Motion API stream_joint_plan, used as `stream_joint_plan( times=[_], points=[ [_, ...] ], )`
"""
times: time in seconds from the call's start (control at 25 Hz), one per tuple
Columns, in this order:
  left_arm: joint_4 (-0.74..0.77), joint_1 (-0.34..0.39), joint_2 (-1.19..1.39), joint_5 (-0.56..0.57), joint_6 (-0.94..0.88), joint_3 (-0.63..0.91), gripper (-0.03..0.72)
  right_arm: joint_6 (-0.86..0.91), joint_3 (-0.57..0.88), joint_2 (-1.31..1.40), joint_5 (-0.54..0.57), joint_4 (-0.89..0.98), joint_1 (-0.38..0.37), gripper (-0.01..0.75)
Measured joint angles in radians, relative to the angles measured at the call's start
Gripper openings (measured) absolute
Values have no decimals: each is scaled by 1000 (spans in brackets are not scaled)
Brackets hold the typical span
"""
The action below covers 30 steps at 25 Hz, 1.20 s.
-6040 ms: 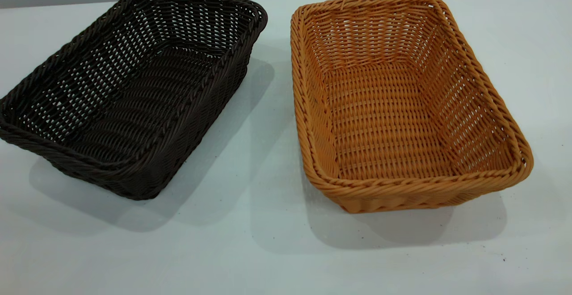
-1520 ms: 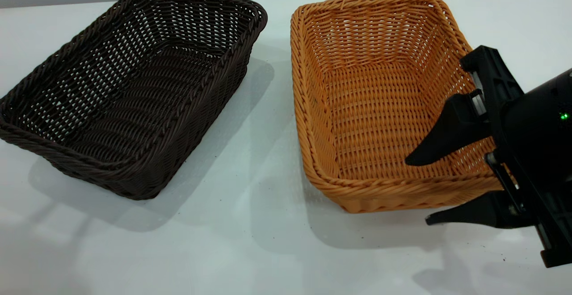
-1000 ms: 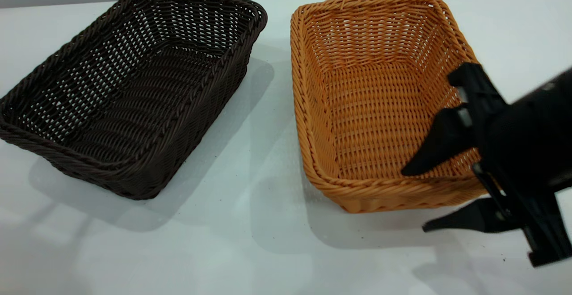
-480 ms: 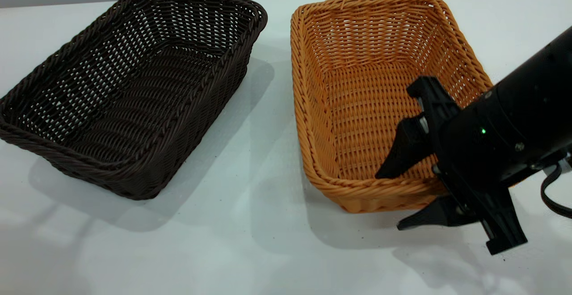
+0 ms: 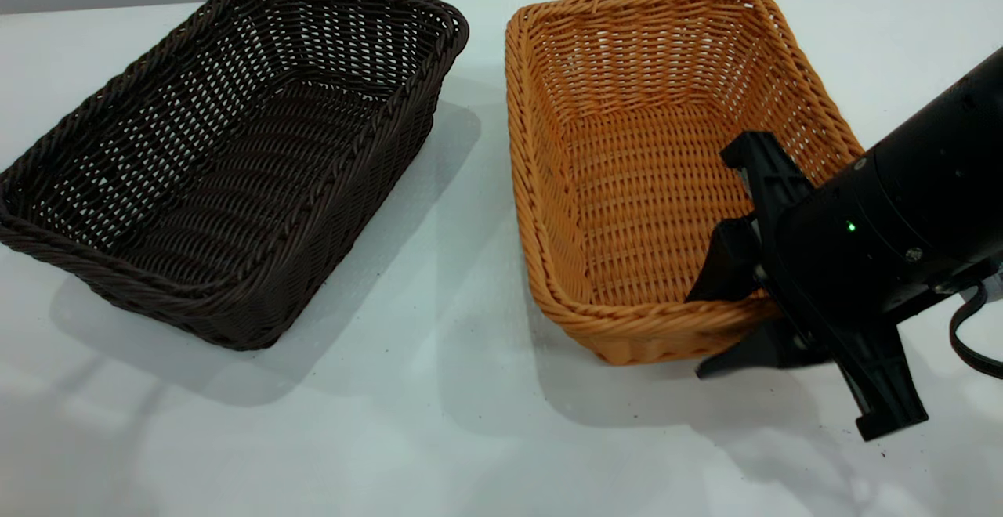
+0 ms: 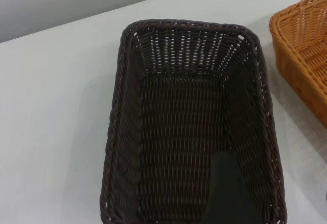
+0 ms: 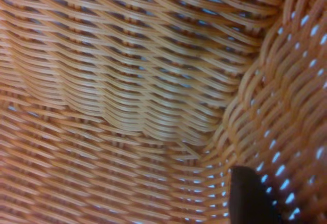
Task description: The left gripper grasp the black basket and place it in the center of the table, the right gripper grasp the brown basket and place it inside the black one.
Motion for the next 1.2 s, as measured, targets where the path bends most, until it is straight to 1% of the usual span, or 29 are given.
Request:
stream_joint_plan(
  times=[0.16,0.2,0.4,0.48,0.56,0.64,0.72,0.8,0.96,1.08,1.2],
  points=[
    [0,0,0,2,0,0,396,1,0,-1,1,4,0,114],
    [0,0,0,5,0,0,396,3,0,-1,0,4,0,104],
    [0,0,0,11,0,0,396,30,0,-8,-19,-8,-1,105],
    [0,0,0,11,0,0,396,50,2,-22,-44,-20,-19,105],
    [0,0,-1,15,0,0,396,57,3,-44,-96,-11,-50,105],
    [0,0,-1,15,0,0,396,34,3,-71,-141,-2,-98,105],
    [0,0,-1,15,0,0,396,-17,4,-103,-155,0,-146,105],
    [0,0,-1,15,0,0,396,-76,4,-136,-140,0,-196,104],
    [-1,0,9,11,-2,5,396,-207,0,-211,-109,-2,-266,104],
    [-8,0,34,10,-3,32,396,-294,-29,-252,-33,-33,-310,104],
    [-45,0,65,9,-3,52,396,-372,-82,-271,51,-128,-353,104]
  ],
)
